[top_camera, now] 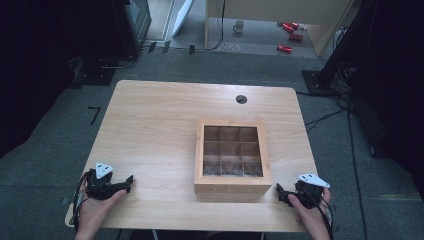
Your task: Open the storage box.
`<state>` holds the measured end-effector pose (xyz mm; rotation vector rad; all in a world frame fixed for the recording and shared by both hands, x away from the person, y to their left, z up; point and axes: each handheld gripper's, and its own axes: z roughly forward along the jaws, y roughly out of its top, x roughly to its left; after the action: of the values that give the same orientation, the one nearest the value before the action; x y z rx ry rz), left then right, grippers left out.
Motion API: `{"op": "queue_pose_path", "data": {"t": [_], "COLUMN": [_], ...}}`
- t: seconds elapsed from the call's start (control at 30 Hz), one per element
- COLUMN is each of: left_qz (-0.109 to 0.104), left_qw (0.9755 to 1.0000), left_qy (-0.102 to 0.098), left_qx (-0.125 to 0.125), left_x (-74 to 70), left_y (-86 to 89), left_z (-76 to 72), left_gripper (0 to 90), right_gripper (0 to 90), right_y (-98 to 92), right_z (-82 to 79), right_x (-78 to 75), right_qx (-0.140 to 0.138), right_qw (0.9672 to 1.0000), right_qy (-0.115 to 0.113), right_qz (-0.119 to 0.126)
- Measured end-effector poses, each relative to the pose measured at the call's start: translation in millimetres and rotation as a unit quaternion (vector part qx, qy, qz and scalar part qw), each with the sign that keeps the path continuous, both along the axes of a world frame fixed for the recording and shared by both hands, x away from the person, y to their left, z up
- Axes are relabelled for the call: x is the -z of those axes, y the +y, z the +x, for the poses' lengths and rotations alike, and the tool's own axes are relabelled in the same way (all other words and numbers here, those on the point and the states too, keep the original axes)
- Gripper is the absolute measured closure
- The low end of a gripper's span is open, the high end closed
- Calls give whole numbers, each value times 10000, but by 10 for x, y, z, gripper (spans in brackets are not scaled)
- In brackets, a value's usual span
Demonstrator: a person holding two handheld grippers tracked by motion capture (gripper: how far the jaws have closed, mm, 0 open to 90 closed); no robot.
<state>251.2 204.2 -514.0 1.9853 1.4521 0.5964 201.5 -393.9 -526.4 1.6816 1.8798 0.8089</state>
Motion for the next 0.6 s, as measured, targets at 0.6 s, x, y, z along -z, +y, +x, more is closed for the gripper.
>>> {"op": "queue_pose_path", "data": {"t": [0.6], "left_qz": [-610], "left_qw": [9950], "left_qy": [-456], "left_qx": [639], "left_x": [-326], "left_y": [-483], "left_z": [-174], "left_gripper": [93], "right_gripper": [0], "right_y": [4], "right_z": [10], "right_x": [0], "right_qx": [-5], "right_qw": [10000], "right_qy": [-1], "right_qz": [-4]}}
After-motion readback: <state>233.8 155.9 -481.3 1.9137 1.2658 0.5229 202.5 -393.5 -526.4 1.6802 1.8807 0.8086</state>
